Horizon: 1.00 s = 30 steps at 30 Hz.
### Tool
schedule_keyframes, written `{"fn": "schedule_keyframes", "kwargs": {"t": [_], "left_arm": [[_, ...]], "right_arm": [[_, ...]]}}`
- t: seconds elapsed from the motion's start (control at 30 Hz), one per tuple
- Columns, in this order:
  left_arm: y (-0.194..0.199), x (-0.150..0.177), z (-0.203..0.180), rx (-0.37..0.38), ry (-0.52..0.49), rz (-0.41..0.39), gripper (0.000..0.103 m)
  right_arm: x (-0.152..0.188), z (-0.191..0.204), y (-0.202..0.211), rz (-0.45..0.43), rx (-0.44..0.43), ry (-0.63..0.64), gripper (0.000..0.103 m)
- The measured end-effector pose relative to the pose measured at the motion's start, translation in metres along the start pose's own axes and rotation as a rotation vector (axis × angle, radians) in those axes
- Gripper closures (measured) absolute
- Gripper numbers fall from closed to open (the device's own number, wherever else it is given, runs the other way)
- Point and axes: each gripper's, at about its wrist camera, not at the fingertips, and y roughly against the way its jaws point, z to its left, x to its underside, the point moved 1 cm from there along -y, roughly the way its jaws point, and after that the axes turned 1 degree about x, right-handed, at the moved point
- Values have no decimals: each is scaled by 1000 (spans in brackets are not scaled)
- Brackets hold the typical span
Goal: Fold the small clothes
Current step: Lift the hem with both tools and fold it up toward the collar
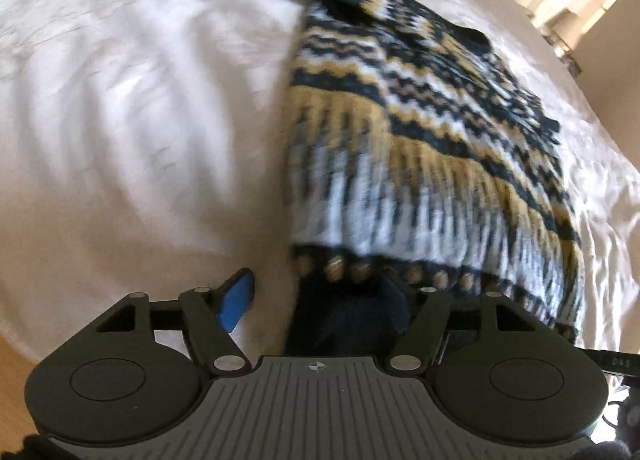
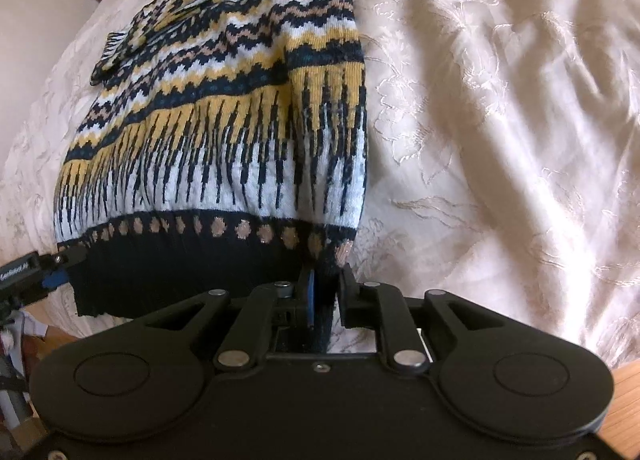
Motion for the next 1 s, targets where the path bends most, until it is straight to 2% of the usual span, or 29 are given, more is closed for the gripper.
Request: {"fn": "schedule_keyframes", "kwargs": {"t": [0.17,0.23,0.27,0.4,0.43,0.6,0.63,0.7,0.8,1.0], "left_arm": [[-18,-12,-24,60,-69,20,36],[-19,-10,-25,62,-63,25,37],[-18,-9,-24,67,-56,24,38],[-11,-5,-15,52,-72,39,66],[-11,-5,-13,53,-78,47,70],[-6,-6,-10,66,-101,60,79],[-5,-6,-10,67,-105,63,81],[-1,-6,-11,75,-113,62,86],[9,-11,-11,87,-98,50,88],[40,-34,-19,155,-51,-41,88]], "right_arm": [[-1,1,-1,0,-1,0,79],[-2,1,-1,1,-4,-4,78],[-2,0,-1,-2,-10,-10,74],[-1,-4,0,-25,-48,-56,44],[-1,-5,-1,-26,-61,-70,43],[0,-6,-10,-14,-74,-107,42],[0,-6,-12,-9,-90,-116,47],[-1,-3,-14,12,-114,-114,89],[-5,3,-4,4,-153,-99,90],[-26,12,40,-106,-276,-124,90]]}}
